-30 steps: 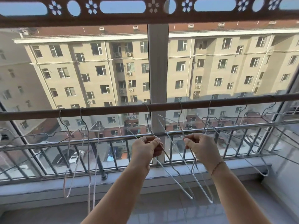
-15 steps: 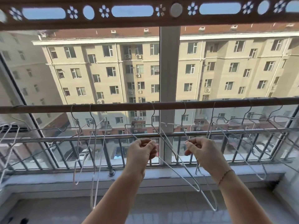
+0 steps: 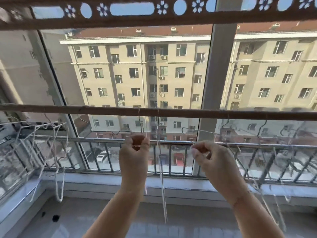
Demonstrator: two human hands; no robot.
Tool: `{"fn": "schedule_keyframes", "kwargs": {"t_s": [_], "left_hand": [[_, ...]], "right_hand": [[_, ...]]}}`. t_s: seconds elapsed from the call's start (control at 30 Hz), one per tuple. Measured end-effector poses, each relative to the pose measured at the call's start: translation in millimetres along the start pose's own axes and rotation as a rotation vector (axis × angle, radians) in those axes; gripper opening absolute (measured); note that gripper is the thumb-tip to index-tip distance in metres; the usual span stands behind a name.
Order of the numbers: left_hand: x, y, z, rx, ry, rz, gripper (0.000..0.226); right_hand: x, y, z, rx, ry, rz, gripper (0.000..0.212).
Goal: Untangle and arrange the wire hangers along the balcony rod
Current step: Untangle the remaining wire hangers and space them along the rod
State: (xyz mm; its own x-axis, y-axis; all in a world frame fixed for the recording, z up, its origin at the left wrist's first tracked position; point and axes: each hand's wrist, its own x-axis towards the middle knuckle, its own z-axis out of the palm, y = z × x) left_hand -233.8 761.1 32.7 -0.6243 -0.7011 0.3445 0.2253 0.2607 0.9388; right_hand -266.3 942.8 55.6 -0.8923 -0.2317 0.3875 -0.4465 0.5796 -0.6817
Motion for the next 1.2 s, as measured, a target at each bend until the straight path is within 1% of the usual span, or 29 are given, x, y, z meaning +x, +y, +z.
{"fn": "schedule_keyframes", "kwargs": {"t_s": [0.07, 0.17, 0.3, 0.37, 0.47, 0.6, 0.7, 0.8, 0.9, 1.03, 1.2], "left_hand": [[16.5, -7.6, -13.9, 0.042, -0.026, -0.032, 0.011], [33.0, -17.7, -21.5, 0.100, -0.186, -0.136, 0.011], [45.0, -26.4, -17.4, 0.017, -0.394, -0.299, 0.014], [47.9, -27.6, -13.7, -0.027, -0.454, -0.367, 0.010], [49.3, -28.9, -6.8, -0.052, -0.480, -0.409, 0.009], [50.4, -26.9, 3.3, -0.179, -0.541, -0.465, 0.011], [47.7, -23.2, 12.2, -0.216, -0.587, -0.474, 0.007], [44.4, -22.6, 21.2, -0.244, -0.573, -0.488, 0.004], [42.8, -23.6, 27.9, -0.257, -0.535, -0.483, 0.004], [42.8, -23.8, 32.6, -0.277, -0.487, -0.495, 0.011], [45.5, -24.9, 26.1, -0.275, -0.423, -0.503, 0.002]], "right_hand": [[8.7, -12.4, 35.0, -0.012, -0.039, 0.015, 0.011], [19.8, -20.9, 74.4, -0.009, -0.038, 0.057, 0.019], [28.0, -18.9, 100.5, -0.032, -0.005, 0.137, 0.021], [28.8, -16.0, 105.2, -0.042, 0.021, 0.158, 0.019], [29.1, -9.7, 104.3, -0.023, 0.082, 0.189, 0.014], [30.5, 5.2, 86.4, 0.017, 0.190, 0.256, 0.016], [32.3, 22.3, 68.6, -0.010, 0.239, 0.304, 0.018], [32.8, 34.4, 55.7, -0.016, 0.263, 0.324, 0.017], [33.6, 38.7, 48.7, -0.027, 0.245, 0.319, 0.016], [35.6, 36.9, 49.5, -0.026, 0.230, 0.285, 0.014], [35.5, 29.2, 59.5, 0.007, 0.161, 0.247, 0.015]]}}
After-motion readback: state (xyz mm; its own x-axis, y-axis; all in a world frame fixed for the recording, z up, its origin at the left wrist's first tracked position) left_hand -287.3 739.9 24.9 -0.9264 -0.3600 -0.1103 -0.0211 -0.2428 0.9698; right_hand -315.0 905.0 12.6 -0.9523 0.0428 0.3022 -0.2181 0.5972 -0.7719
